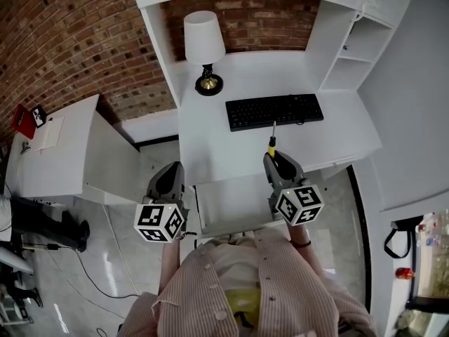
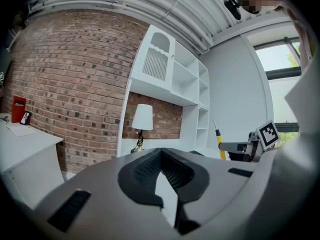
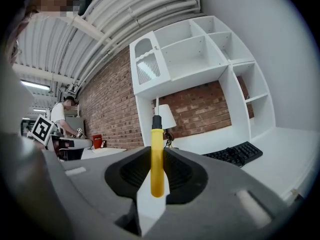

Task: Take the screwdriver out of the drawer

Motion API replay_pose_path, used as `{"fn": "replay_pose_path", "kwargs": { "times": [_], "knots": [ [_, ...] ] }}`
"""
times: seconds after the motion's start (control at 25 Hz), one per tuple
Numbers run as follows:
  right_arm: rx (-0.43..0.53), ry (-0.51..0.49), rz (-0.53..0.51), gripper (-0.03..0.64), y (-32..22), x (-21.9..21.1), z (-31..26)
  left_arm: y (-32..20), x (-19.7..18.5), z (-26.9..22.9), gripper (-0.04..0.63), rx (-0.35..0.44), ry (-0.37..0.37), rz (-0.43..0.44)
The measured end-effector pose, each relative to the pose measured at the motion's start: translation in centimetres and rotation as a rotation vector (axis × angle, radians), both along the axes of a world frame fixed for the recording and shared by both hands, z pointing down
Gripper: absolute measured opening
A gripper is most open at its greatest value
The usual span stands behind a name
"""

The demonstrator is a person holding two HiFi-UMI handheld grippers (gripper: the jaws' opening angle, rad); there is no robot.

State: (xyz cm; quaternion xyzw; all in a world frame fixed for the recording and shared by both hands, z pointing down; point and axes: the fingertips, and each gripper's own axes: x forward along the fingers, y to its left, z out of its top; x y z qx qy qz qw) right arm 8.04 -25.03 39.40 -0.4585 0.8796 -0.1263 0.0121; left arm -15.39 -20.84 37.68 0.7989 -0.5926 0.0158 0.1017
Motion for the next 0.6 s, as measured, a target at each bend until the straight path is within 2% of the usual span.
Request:
{"fn": "replay_pose_path", "kwargs": {
  "times": [0.28,0.6],
  "knots": [
    [0.035,-0.013,0.040,0.080,0.2,1.3,-1.5,0.5,-0.3,-1.8,0.000,0.040,-0.019,-0.033],
    [0.036,-0.001,0.053,0.080,0.6,1.5,-1.7,1.2,-0.6,-1.5,0.000,0.033,-0.020,-0.047]
  ]
}}
